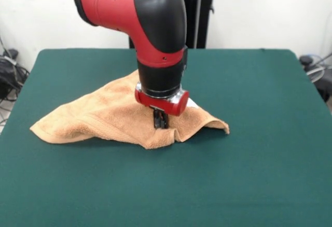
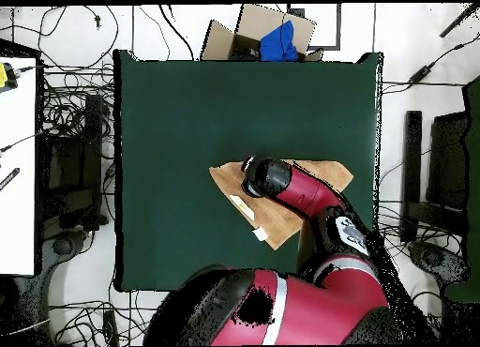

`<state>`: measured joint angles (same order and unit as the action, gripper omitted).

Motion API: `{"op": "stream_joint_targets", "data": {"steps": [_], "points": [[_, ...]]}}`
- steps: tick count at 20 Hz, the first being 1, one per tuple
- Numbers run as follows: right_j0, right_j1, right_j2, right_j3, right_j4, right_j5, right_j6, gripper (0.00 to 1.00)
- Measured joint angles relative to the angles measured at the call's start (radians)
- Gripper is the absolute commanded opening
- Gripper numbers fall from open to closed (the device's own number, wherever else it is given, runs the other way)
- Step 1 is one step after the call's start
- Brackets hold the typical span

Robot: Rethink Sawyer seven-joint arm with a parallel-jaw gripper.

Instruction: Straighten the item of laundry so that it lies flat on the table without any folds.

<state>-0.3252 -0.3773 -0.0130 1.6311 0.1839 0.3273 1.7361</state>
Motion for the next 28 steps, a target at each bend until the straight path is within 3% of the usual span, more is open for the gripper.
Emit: {"op": "stream_joint_targets", "data": {"steps": [28], "points": [[0.040, -0.010, -0.047, -0.008, -0.035, 0.002, 0.000, 0.00]]}}
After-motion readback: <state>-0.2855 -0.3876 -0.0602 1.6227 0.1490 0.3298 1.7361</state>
